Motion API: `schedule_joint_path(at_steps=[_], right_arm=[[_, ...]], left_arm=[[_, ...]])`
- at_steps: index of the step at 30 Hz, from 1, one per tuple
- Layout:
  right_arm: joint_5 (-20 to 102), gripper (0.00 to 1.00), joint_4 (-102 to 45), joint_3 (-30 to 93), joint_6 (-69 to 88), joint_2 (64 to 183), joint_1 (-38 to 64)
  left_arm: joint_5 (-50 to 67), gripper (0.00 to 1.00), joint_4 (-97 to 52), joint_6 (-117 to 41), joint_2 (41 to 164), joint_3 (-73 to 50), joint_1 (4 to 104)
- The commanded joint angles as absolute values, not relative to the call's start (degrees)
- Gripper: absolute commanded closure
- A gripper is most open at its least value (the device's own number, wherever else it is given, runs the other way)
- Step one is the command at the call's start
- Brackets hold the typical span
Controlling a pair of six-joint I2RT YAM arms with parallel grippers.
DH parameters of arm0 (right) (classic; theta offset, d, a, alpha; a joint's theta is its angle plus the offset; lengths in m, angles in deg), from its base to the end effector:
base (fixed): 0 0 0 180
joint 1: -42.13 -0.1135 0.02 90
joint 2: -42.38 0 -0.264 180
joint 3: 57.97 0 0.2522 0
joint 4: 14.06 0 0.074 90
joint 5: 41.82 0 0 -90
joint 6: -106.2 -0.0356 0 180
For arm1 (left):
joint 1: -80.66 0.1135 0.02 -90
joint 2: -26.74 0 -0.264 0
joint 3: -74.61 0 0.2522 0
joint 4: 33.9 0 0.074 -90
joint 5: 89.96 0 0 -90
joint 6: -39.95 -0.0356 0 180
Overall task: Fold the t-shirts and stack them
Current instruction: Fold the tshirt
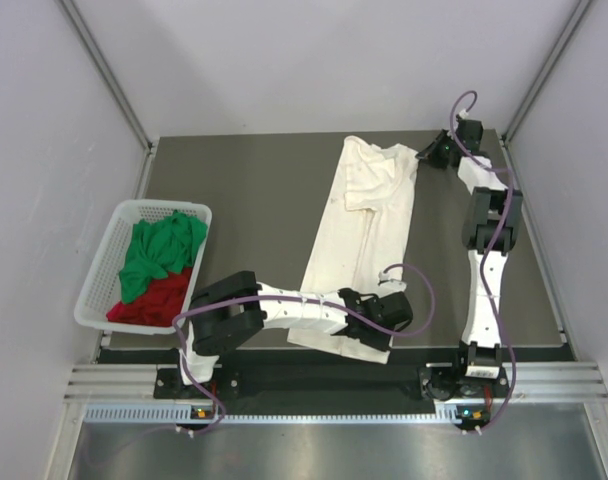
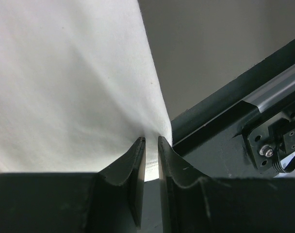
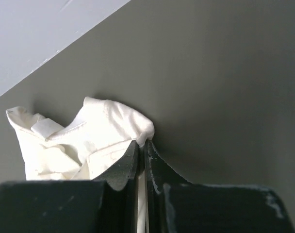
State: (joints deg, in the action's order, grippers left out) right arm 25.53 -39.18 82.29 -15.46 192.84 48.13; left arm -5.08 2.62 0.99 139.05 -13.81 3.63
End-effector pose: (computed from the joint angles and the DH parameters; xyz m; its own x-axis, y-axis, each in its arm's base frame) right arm 0.5833 -0.0475 0.1372 -0.6028 0.5504 -0.5776 0.1179 0.7775 0.6178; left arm 0.0940 -0.3938 0.1604 -0.8698 0.3256 -0.3708 0.4523 0.8265 -0.3352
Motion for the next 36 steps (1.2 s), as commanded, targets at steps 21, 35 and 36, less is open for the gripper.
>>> schedule_joint_path(at_steps=[21, 35, 36], right_arm=[[28.49, 0.98, -28.26, 97.47, -15.97, 201.99, 48.19], [29.38, 0.32, -34.23, 75.97, -15.08, 181.28, 49.07], [29.20, 0.30, -35.37, 73.42, -15.00, 176.47, 48.98]], left_arm=[[-3.65, 0.75, 3.32, -0.83, 138.01, -22.56, 5.77], [-5.32, 0.69, 20.45, -10.58, 122.21, -16.86, 29.22], [-5.32, 0.68, 20.55, -11.46, 121.14, -15.81, 30.90]])
